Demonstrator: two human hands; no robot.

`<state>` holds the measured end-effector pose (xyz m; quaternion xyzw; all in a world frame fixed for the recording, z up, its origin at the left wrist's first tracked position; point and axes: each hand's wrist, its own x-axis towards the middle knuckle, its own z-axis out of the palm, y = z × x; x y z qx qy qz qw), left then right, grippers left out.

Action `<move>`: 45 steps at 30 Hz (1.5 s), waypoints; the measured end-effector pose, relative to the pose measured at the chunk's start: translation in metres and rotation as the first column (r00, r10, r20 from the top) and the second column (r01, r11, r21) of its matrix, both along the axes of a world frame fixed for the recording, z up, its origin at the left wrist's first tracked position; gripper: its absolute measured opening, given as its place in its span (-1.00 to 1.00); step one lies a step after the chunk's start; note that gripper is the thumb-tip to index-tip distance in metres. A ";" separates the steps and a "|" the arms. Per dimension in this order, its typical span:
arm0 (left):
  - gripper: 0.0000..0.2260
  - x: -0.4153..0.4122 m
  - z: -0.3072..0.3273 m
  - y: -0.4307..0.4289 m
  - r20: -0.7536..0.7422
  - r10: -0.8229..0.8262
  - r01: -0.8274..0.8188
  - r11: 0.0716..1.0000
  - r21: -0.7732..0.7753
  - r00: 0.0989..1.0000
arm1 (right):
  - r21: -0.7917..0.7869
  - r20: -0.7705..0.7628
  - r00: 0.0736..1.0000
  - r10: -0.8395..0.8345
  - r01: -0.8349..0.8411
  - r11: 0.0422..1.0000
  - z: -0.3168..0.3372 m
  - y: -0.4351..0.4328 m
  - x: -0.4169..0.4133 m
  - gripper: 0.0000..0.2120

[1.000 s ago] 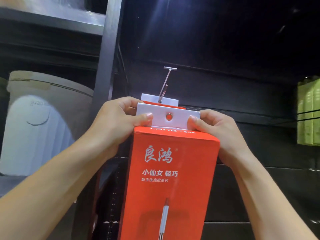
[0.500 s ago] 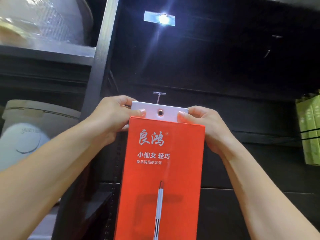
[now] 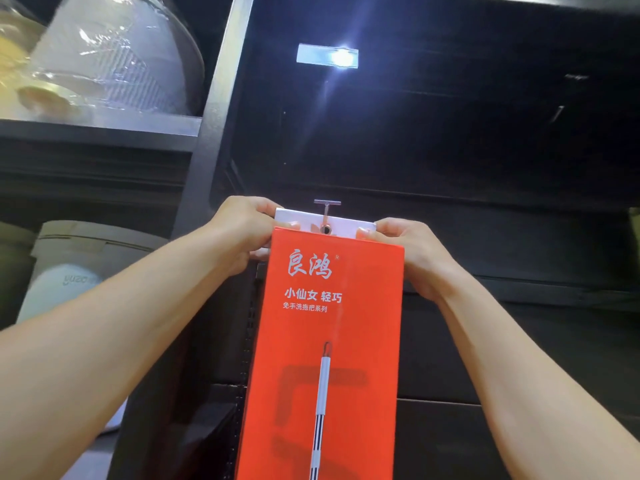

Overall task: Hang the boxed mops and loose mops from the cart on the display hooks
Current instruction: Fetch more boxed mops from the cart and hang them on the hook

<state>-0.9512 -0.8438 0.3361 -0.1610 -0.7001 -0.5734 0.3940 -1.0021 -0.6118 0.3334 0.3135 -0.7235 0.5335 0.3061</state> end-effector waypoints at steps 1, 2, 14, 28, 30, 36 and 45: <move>-0.80 -0.002 0.001 0.000 0.007 0.004 -0.004 1.000 0.004 1.000 | 0.002 0.002 1.000 0.002 -0.002 1.000 0.001 -0.001 -0.002 -0.70; -0.80 -0.004 0.001 0.000 0.013 0.006 -0.006 1.000 0.006 1.000 | 0.002 0.006 1.000 0.008 -0.008 1.000 0.002 -0.001 -0.003 -0.69; -0.78 -0.008 0.004 -0.002 0.029 -0.015 0.015 1.000 -0.002 0.999 | 0.001 0.001 0.999 0.041 -0.041 0.999 0.004 -0.001 -0.010 -0.77; -0.78 -0.016 -0.001 -0.004 0.042 0.025 -0.024 1.000 -0.009 0.999 | -0.007 0.042 0.997 0.062 -0.062 0.998 -0.002 -0.001 -0.015 -0.78; -0.78 -0.019 -0.002 -0.004 0.052 0.039 -0.038 0.999 -0.020 0.998 | 0.002 0.052 0.997 0.054 -0.054 0.999 -0.003 -0.002 -0.019 -0.77; -0.81 -0.032 -0.007 -0.005 0.065 0.085 -0.082 0.996 -0.040 0.994 | 0.019 0.065 0.997 0.032 -0.034 0.999 -0.004 -0.001 -0.032 -0.76; -0.79 -0.039 -0.013 -0.003 0.102 0.109 -0.105 0.993 -0.048 0.989 | 0.070 0.064 0.996 -0.062 0.058 0.996 -0.003 0.000 -0.035 -0.74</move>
